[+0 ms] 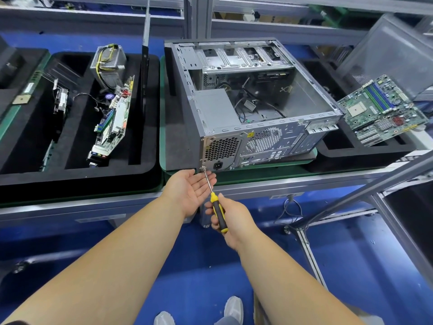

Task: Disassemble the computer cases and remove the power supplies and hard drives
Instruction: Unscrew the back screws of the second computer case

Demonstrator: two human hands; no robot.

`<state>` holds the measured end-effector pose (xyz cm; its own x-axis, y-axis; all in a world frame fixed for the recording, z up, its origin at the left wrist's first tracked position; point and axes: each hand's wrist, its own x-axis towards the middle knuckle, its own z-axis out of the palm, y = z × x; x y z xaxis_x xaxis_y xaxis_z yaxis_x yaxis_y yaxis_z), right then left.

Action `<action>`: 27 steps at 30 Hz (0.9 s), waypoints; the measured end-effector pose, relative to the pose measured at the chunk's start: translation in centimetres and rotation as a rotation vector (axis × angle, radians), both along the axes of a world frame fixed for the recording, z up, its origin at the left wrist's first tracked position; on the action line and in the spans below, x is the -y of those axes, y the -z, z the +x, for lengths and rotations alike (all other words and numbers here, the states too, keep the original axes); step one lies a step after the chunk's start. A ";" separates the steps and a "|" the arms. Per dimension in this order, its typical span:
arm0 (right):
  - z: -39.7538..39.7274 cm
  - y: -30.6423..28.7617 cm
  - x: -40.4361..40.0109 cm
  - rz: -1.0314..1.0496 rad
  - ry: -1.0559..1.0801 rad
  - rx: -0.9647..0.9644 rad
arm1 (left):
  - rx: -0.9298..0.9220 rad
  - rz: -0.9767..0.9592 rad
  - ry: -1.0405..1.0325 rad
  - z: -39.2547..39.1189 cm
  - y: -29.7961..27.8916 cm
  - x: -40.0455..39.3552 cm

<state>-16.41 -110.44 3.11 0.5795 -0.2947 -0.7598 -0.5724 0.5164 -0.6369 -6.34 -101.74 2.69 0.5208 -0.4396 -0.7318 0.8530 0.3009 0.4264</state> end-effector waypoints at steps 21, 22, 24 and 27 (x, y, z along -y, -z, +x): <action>0.3 -0.2 -0.3 0.046 0.036 -0.011 | -0.020 -0.018 -0.010 0.1 -0.2 0.0; 0.3 -0.2 -0.2 0.025 0.010 -0.016 | -0.021 -0.022 -0.010 0.1 -0.2 0.0; 0.2 -0.1 -0.1 -0.043 -0.072 -0.033 | -0.021 -0.026 -0.010 0.1 -0.2 0.0; -0.2 0.5 -0.3 -0.108 -0.136 0.039 | -0.018 -0.019 -0.004 0.2 -0.2 0.0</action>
<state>-16.65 -110.17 2.63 0.6482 -0.2904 -0.7039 -0.6058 0.3634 -0.7078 -6.14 -101.74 2.85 0.5096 -0.4514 -0.7325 0.8592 0.3120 0.4056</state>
